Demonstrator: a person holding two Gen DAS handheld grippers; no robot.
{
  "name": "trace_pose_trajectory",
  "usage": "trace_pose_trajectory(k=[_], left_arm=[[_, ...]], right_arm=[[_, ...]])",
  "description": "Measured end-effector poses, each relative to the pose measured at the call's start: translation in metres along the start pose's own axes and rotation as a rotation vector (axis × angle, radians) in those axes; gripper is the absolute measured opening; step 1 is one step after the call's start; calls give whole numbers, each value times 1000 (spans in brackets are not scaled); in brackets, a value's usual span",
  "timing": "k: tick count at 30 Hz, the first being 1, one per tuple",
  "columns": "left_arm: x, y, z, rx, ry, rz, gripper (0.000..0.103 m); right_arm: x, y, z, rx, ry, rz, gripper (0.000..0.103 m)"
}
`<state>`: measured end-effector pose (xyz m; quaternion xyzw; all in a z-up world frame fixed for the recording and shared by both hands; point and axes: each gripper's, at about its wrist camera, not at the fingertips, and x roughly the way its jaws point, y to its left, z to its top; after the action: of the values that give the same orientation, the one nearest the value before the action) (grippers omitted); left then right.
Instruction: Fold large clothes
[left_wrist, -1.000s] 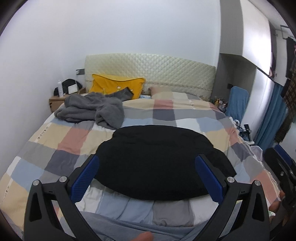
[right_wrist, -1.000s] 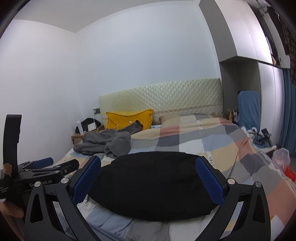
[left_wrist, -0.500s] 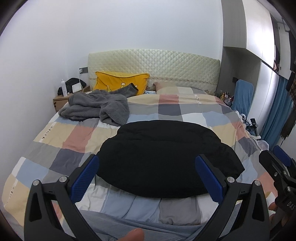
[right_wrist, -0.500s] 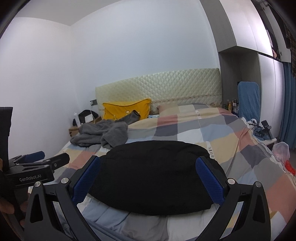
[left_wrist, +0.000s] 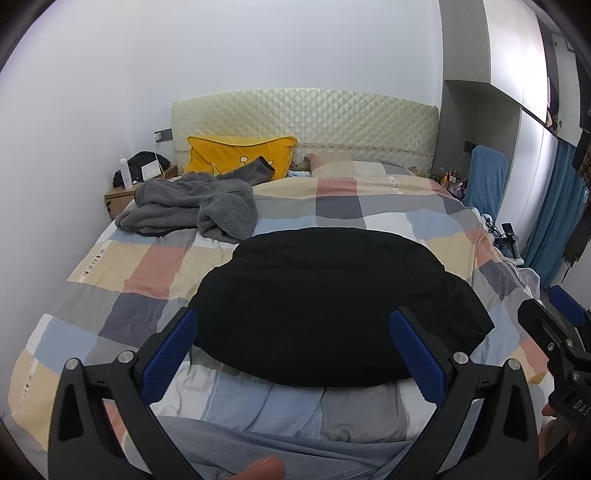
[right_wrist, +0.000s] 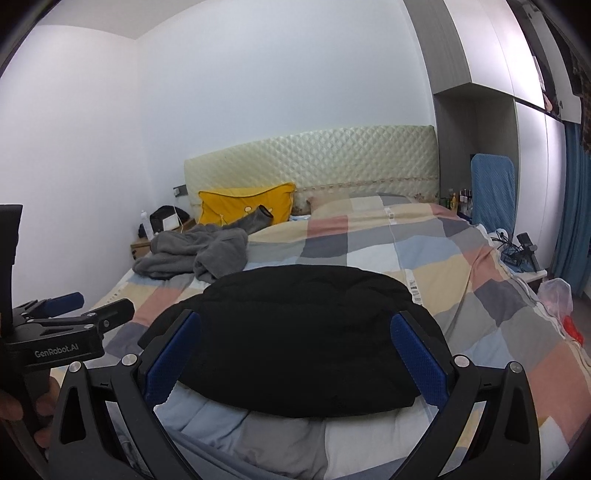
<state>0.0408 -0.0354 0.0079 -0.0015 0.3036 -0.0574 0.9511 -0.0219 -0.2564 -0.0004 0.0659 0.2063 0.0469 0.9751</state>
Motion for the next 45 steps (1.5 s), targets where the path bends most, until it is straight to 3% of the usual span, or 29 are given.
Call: trace_pose_trajectory(k=[20, 45], left_arm=[[7, 0, 0, 2, 20, -31, 103], [10, 4, 0, 0, 35, -27, 103]], right_arm=[[3, -2, 1, 7, 17, 19, 103], [-2, -3, 0, -4, 7, -16, 103]])
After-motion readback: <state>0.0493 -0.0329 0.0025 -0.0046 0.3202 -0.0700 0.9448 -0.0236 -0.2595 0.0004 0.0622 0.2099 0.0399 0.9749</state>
